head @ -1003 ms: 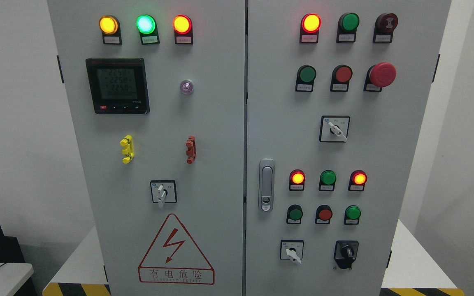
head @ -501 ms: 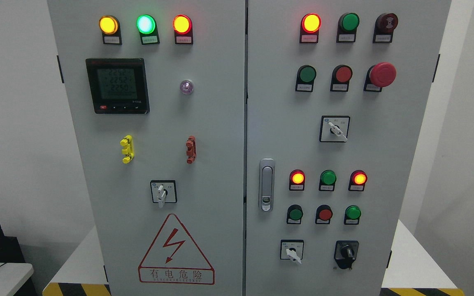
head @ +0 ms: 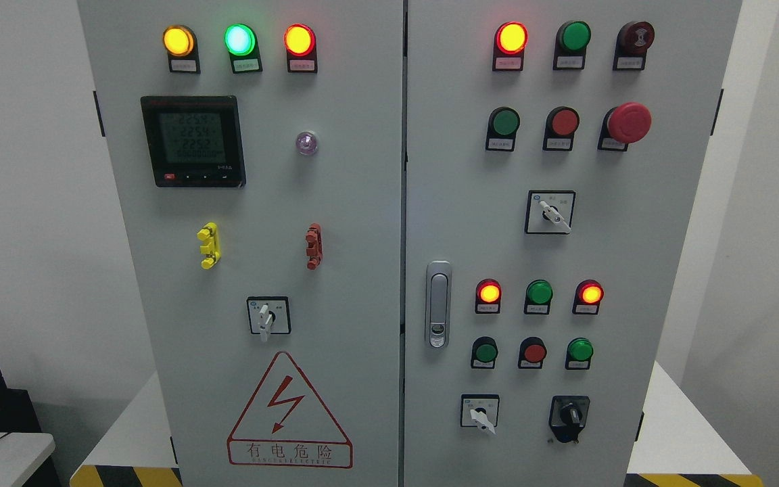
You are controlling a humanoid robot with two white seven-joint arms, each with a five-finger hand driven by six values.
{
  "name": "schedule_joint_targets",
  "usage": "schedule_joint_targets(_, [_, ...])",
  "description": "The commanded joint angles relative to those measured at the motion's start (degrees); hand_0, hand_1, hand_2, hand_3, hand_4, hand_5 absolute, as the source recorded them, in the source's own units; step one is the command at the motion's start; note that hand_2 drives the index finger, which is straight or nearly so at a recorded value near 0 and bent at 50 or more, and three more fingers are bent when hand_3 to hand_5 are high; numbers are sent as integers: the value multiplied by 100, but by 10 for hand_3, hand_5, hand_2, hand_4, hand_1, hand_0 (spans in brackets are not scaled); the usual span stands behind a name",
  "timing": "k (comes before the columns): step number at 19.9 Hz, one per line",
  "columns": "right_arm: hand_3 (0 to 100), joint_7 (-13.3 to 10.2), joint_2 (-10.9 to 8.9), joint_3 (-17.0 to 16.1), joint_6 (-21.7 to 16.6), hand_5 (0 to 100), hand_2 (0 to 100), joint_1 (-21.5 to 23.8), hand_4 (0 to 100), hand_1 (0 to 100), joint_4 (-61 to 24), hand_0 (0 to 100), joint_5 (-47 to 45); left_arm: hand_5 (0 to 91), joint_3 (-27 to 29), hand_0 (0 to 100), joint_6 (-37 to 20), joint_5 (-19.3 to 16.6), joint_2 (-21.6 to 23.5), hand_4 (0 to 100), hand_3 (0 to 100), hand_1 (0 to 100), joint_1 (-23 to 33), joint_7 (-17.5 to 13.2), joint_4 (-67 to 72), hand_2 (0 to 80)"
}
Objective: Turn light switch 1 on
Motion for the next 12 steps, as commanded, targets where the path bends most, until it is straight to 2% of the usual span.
schedule_joint_targets(1, [0,-1,-2,132,-2,0,0,7,0,389,0,120,26,44,1166,308,-513,19,-27,399,278,126,26,56,-2369,11])
schedule_joint_targets(4, [0,-1,-2,132,-2,0,0,-1,0,389,0,120,26,180,1211,360,-584,36,-27,521,407,170,26,-120,-3212,154])
schedule_joint_targets(7, [0,-1,7,132,-2,0,0,-1,0,389,0,120,26,241,1176,368,-593,203,-27,594,496,200,26,-200,-4091,267])
schedule_joint_targets(10, [0,-1,-2,132,-2,0,0,-1,0,389,0,120,26,271,1132,361,-601,221,-18,609,521,210,17,-602,-4707,291])
schedule_joint_targets(12, [0,-1,7,132,-2,0,0,-1,0,389,0,120,26,275,1106,360,-671,230,-27,612,529,209,0,-753,-4989,291])
